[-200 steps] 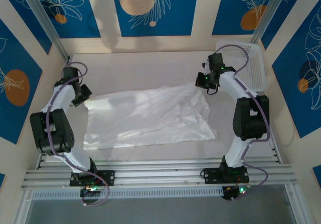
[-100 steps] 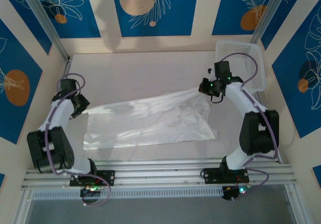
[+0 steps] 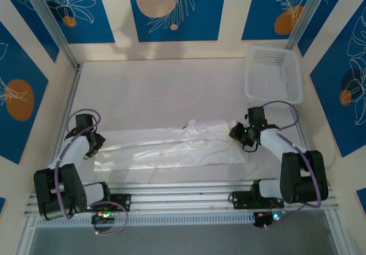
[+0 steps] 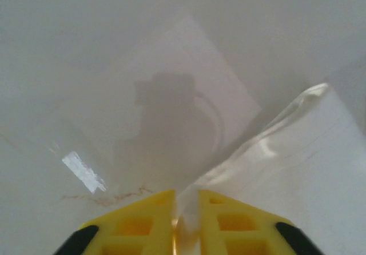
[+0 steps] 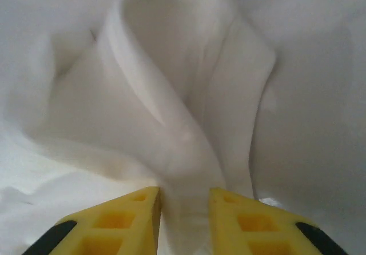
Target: Fold the inside-out t-shirt
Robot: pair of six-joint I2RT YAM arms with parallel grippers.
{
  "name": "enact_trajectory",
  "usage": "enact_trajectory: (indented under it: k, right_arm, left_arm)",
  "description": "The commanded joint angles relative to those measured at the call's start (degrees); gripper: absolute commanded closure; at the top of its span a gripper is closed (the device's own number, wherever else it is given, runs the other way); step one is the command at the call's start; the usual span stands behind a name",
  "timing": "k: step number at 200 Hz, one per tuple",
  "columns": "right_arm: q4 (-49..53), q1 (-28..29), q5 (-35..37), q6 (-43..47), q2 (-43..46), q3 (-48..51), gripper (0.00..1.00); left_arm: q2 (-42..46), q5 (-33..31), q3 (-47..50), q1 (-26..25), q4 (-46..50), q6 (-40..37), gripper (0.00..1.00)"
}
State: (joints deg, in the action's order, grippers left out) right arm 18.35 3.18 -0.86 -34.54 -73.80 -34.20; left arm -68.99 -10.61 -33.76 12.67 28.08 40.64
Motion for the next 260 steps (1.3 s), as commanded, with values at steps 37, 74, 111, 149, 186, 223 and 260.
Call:
enact_trajectory:
  k: [37,74,111,149,186,223,260]
  right_arm:
    - [1.78,2.07,-0.47,3.96,2.62,-12.49,0.56]
    - [5.29,4.91,0.52,6.27,-10.32,-20.62,0.52]
    - [4.25,5.95,-3.1,6.37,-17.77,-21.92,0.48]
    - [3.36,7.27,-4.53,5.36,-16.67,-21.36,0.93]
    - [4.77,7.46,-3.69,4.83,-8.72,-18.57,1.0]
    - [-2.56,11.76,-0.24,-3.42,19.16,4.49,1.0]
    - [-1.28,13.26,2.64,-11.52,54.3,21.19,0.58]
  left_arm:
    - [15.49,3.31,-3.18,-0.06,0.55,-0.49,0.51]
    - [18.34,9.63,-7.42,-9.49,1.51,-3.75,0.46]
    - [17.08,5.73,-8.33,-22.26,2.95,-5.66,0.44]
    - [13.96,2.56,-6.59,-24.82,2.69,-4.52,0.43]
    - [11.66,1.22,-6.59,-24.97,2.03,-4.71,0.43]
    - [9.99,0.57,-6.58,-25.03,1.07,-5.15,0.43]
    - [6.05,0.06,-7.6,-25.14,-0.39,-5.58,0.43]
